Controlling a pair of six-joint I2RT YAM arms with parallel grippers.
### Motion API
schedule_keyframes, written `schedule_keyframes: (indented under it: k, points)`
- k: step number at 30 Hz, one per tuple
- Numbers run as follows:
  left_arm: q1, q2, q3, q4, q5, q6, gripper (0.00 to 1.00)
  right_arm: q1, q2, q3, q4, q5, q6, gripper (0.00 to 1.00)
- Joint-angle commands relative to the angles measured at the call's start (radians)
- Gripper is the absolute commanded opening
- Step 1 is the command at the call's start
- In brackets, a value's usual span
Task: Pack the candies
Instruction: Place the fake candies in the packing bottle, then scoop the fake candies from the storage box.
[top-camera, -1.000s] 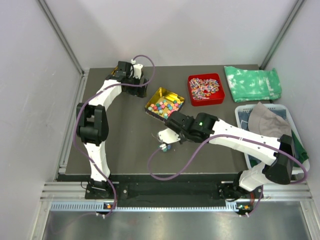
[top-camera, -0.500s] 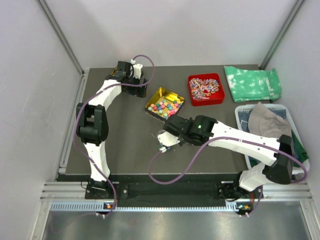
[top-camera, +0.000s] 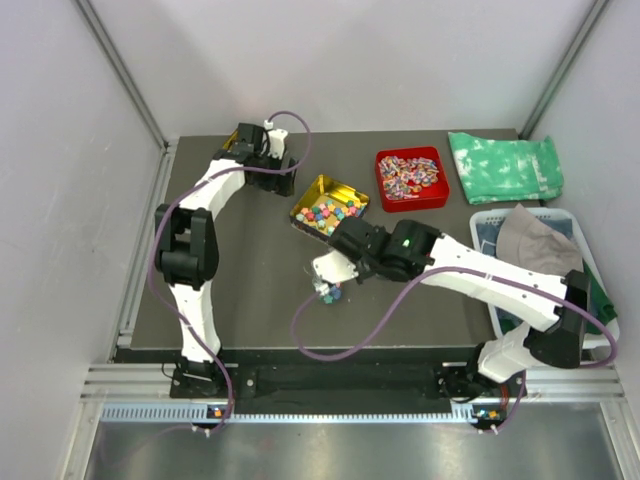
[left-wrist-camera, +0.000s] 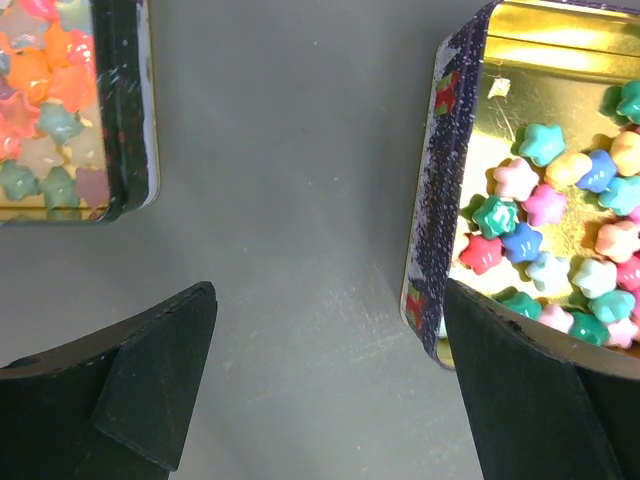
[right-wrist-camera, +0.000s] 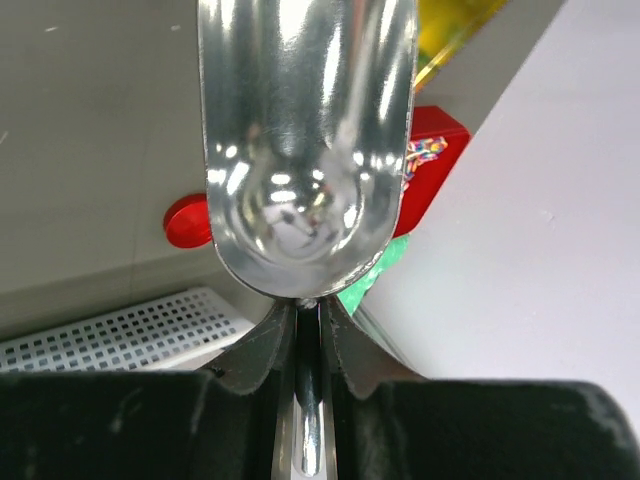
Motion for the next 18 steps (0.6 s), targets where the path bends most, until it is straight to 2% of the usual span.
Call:
schedule_keyframes:
  k: [1, 4, 9, 18]
  points:
    - [-0.033, 0.055, 0.061, 0.020, -0.018, 0.027, 0.99, -0.113, -0.003, 0.148, 0.004, -0.110, 0.039, 0.00]
    - [-0.062, 0.098, 0.109, 0.010, -0.061, 0.050, 0.99, -0.207, 0.000, 0.177, 0.036, -0.161, 0.046, 0.00]
    - [-0.086, 0.161, 0.173, 0.006, -0.087, 0.055, 0.99, -0.316, 0.009, 0.122, 0.154, -0.170, 0.023, 0.00]
    - [-0.093, 0.136, 0.169, 0.030, -0.061, 0.044, 0.99, -0.356, 0.046, 0.105, 0.219, -0.164, 0.028, 0.00]
